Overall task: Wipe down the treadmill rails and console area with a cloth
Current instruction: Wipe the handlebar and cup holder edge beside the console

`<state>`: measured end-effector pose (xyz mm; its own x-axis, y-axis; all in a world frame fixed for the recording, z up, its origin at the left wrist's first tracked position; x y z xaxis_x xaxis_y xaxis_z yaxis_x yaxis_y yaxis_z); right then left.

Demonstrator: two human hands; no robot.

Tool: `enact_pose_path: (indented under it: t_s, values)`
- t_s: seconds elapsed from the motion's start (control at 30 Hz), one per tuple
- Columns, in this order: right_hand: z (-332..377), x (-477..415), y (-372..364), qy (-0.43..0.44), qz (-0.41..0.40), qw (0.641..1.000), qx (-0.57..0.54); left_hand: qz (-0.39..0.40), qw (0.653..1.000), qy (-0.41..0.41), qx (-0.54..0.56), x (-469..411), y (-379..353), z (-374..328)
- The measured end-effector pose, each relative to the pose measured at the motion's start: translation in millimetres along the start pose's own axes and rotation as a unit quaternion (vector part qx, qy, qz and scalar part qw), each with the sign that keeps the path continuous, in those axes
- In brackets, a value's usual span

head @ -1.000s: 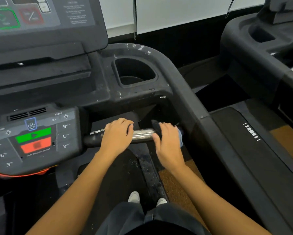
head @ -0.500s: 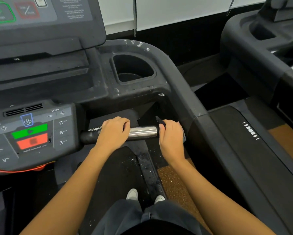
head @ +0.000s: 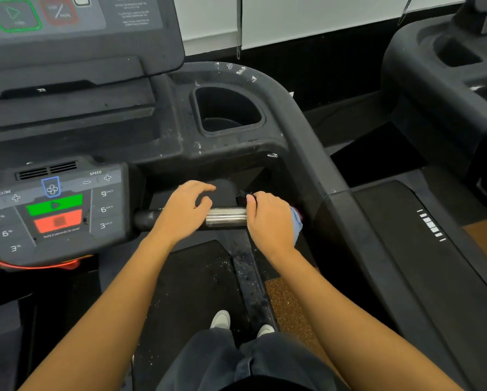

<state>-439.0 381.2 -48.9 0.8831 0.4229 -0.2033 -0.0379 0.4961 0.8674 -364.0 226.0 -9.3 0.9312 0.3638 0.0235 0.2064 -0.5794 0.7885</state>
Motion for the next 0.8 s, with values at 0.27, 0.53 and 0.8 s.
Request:
enact_pose_path:
  t_s: [0.27, 0.53, 0.8]
  values:
    - [51, 12, -15, 0.185, 0.024, 0.980, -0.076, -0.009, 1.000, -0.013, 0.012, 1, 2, 5]
    - [-19, 10, -1, 0.010, -0.084, 0.994, -0.063, 0.001, 0.999, -0.022, 0.039, 2, 5, 9]
    - [60, 16, -17, 0.024, -0.038, 0.999, 0.001, -0.044, 0.991, -0.037, 0.119, 6, 23, 12]
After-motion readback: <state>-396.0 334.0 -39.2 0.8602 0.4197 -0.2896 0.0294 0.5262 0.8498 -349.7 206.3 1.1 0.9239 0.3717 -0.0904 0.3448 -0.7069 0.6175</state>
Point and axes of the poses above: each hand's wrist, its own x-axis away from the middle knuckle, its own y-axis out of the back of the hand, z = x × y, the point moved 2 cm from there along -x, towards the middle knuckle, and after that the axes turned 2 degrees about -x, right-handed, at the moved point
